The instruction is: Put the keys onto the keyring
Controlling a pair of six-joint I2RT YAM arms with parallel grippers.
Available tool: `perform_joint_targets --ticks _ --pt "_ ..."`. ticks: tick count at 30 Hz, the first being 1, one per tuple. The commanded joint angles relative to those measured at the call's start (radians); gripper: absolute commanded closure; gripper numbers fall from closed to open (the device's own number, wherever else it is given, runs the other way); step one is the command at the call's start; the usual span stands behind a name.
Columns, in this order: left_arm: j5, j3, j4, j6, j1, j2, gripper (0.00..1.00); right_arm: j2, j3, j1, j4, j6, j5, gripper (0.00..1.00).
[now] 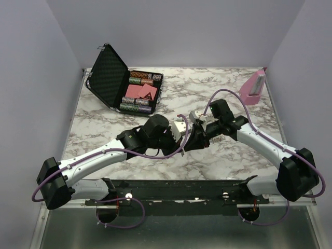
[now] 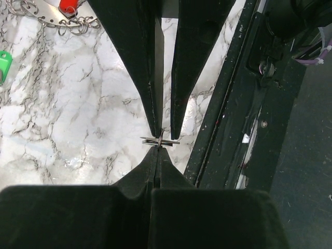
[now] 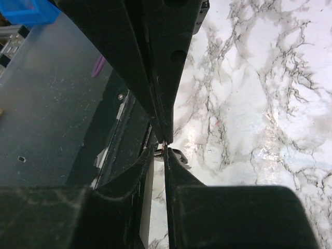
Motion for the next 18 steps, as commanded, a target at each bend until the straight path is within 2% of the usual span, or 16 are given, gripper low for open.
perform_joint_targets --ticks 1,7,11,15,18 --pt "0.025 0.033 0.029 -0.013 0.002 0.004 1.0 0.01 -0.009 0.012 0.018 0.006 0.006 0.81" --pt "0.023 0.029 0.032 -0.019 0.002 0.002 1.0 0.008 -0.001 0.012 0.012 0.013 0.009 0.99" --pt "-0.027 -0.014 0.09 -0.047 0.003 -0.045 0.98 0.01 0.017 0.009 0.014 0.043 0.029 0.99" --pt "-0.061 -0.163 0.281 -0.086 0.011 -0.171 0.63 0.008 0.033 0.001 0.025 0.078 0.023 0.99" --pt "-0.103 -0.296 0.436 -0.117 0.014 -0.286 0.51 0.003 0.03 -0.015 0.063 0.131 0.008 0.99"
